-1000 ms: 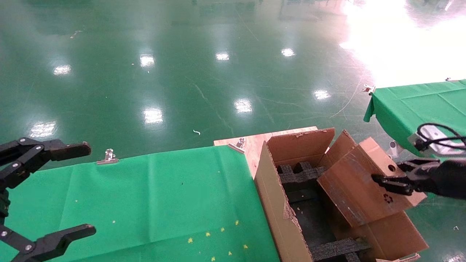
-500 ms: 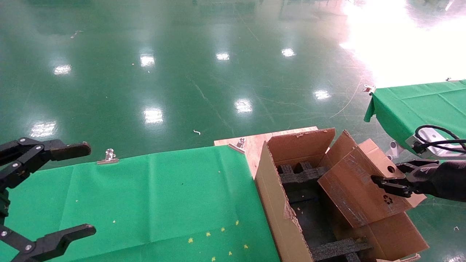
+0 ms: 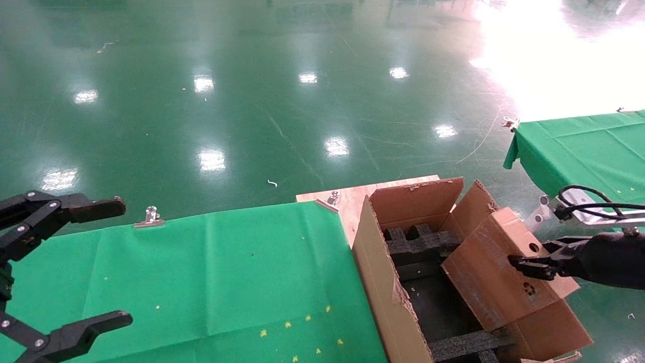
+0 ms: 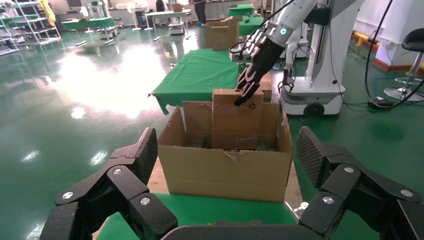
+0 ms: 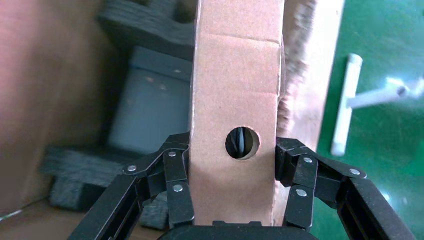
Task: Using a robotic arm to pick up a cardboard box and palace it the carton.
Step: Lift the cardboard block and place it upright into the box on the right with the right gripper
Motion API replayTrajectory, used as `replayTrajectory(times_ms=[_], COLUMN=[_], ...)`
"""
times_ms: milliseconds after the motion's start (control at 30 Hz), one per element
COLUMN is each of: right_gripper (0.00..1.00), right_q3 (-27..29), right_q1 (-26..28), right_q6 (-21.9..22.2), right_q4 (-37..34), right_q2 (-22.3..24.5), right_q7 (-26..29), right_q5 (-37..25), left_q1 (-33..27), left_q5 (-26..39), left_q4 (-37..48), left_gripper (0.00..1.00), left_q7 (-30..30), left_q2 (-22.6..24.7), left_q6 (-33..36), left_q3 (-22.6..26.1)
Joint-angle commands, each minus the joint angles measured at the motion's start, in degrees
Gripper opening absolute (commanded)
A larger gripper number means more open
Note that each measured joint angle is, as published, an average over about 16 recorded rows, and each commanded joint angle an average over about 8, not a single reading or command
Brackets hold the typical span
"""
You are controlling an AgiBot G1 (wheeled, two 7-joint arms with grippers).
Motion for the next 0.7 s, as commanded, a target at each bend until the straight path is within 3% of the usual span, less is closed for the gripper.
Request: replayTrajectory(times_ms=[33, 433, 700], right_gripper=[0.0, 0.0, 0.0], right_q3=[-0.3, -1.4, -2.1], right_q1=[-0.1, 0.1, 0.1], right_q6=[0.3, 1.0, 0.7], right_q4=[-0.1, 1.7, 2.0], right_q2=[-0.7, -5.2, -8.1], right_q7=[2.6, 20.4, 28.1], right_q5=[-2.2, -14.6, -20.7], left_q1=[0.0, 0.0, 0.0], left_q5=[0.0, 0.0, 0.0], left_q4=[0.0, 0.0, 0.0], left_gripper=[1.0, 1.0, 1.0], left_q7=[0.0, 0.0, 0.0], left_q2=[0.0, 0.0, 0.0], left_q6=[0.0, 0.0, 0.0], left_q3=[0.0, 0.0, 0.0])
